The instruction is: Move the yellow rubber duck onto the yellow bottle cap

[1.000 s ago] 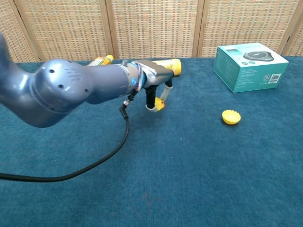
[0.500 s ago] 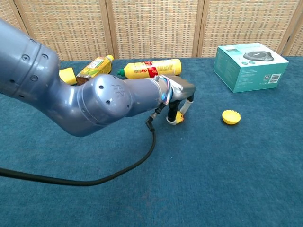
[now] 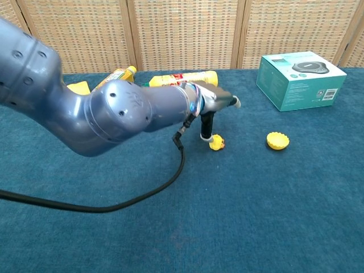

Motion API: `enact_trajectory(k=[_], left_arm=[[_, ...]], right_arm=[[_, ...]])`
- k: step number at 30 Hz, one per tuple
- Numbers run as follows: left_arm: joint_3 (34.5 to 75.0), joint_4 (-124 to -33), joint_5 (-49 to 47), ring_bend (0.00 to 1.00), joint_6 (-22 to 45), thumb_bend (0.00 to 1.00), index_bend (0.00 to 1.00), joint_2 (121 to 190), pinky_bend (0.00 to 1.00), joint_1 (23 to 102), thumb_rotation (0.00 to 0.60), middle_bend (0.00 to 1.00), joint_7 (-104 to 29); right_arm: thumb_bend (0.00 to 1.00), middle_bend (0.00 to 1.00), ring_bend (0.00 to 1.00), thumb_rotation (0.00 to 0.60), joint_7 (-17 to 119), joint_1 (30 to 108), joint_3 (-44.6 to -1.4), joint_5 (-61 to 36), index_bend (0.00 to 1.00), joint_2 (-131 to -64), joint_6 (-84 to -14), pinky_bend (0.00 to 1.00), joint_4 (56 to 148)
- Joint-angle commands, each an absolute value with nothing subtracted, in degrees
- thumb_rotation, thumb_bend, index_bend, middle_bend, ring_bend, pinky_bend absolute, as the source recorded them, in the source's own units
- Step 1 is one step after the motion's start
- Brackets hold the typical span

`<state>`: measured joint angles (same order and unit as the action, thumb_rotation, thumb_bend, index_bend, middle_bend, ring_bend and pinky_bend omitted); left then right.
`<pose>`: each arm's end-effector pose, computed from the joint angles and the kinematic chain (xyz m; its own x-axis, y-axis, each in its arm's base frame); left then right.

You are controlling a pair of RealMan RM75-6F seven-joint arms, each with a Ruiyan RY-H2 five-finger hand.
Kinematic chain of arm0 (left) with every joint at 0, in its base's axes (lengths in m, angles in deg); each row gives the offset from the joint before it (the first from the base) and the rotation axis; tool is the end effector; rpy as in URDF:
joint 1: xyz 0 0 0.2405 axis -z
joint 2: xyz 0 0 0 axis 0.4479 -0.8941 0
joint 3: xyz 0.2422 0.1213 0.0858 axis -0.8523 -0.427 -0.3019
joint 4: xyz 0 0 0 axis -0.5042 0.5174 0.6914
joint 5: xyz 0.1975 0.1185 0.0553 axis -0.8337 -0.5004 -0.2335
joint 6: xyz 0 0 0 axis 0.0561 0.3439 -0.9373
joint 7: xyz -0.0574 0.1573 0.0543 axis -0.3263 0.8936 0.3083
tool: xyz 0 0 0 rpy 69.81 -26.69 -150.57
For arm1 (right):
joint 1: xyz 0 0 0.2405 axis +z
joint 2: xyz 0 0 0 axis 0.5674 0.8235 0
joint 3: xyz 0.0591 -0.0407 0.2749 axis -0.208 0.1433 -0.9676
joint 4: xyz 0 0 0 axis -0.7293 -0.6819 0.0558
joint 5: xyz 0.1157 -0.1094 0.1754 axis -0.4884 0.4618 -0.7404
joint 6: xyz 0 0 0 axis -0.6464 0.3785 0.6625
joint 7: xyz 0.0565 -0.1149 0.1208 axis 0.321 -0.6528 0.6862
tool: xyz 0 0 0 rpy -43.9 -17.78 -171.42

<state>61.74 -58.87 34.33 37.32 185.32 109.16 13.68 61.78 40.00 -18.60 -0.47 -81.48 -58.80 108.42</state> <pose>0.0489 0.4668 -0.1904 0.7713 0.1905 0.6073 0.5916 -0.5665 -0.5736 -0.4250 -0.2317 0.1511 0.2833 -0.0819 0.9555 -0.9307 0.2167 0.2945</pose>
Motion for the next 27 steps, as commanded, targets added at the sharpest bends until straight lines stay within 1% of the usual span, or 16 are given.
enact_trajectory(k=[1, 3, 6, 10, 12, 14, 19, 21, 23, 27], left_arm=[[63.68, -66.15, 31.59, 0.0, 33.31, 0.27, 0.0, 179.97, 0.0, 106.1, 0.6, 0.0, 9.2], [63.63, -72.59, 28.15, 0.0, 29.18, 0.26, 0.0, 175.47, 0.0, 103.04, 0.6, 0.0, 6.7], [61.81, -80.07, 22.57, 0.0, 23.11, 0.25, 0.0, 169.96, 0.0, 98.67, 0.6, 0.0, 4.68], [59.85, -90.3, 15.88, 0.0, 13.63, 0.21, 0.0, 162.84, 0.0, 90.86, 0.6, 0.0, -0.93], [58.21, -96.24, 12.09, 0.0, 9.3, 0.2, 0.0, 158.56, 0.0, 86.01, 0.6, 0.0, -4.98], [56.63, -99.58, 9.69, 0.0, 6.33, 0.2, 0.0, 155.72, 0.0, 82.86, 0.6, 0.0, -6.67], [50.56, -107.71, 2.83, 0.0, -3.38, 0.2, 0.0, 148.5, 0.0, 73.88, 0.6, 0.0, -8.18], [46.72, -110.86, 0.28, 0.0, -7.05, 0.2, 0.0, 145.49, 0.0, 69.59, 0.6, 0.0, -7.68], [43.98, -112.78, -1.45, 0.0, -9.46, 0.2, 0.0, 143.56, 0.0, 66.16, 0.6, 0.0, -7.84], [40.22, -114.32, -3.54, 0.0, -12.13, 0.2, 0.0, 141.35, 0.0, 60.73, 0.6, 0.0, -10.14]], right_arm=[[0.0, 0.0, 0.0, 0.6, 61.6, 39.98, -18.56, -0.34, 0.04, -81.52, -58.89, 0.0, 108.51], [0.0, 0.0, 0.0, 0.6, 61.31, 39.96, -18.48, -0.24, 0.04, -81.54, -58.89, 0.0, 108.78], [0.0, 0.0, 0.0, 0.6, 60.74, 39.95, -18.37, 0.11, 0.04, -81.61, -59.13, 0.0, 109.23], [0.0, 0.0, 0.0, 0.6, 59.48, 39.94, -18.06, 0.99, 0.04, -81.75, -59.74, 0.0, 109.97], [0.0, 0.0, 0.0, 0.6, 58.61, 39.97, -17.92, 1.48, 0.04, -81.82, -60.13, 0.0, 110.58], [0.0, 0.0, 0.0, 0.6, 58.07, 40.03, -17.77, 2.06, 0.04, -81.89, -60.45, 0.0, 111.01], [0.0, 0.0, 0.0, 0.6, 56.12, 40.18, -17.22, 3.84, 0.04, -82.22, -61.43, 0.0, 112.32], [0.0, 0.0, 0.0, 0.6, 54.86, 40.25, -17.0, 4.49, 0.04, -82.36, -61.85, 0.0, 113.09], [0.0, 0.0, 0.0, 0.6, 53.84, 40.27, -16.86, 5.05, 0.04, -82.48, -62.34, 0.0, 113.87], [0.0, 0.0, 0.0, 0.6, 52.36, 40.3, -16.61, 5.89, 0.04, -82.63, -62.98, 0.0, 114.98]])
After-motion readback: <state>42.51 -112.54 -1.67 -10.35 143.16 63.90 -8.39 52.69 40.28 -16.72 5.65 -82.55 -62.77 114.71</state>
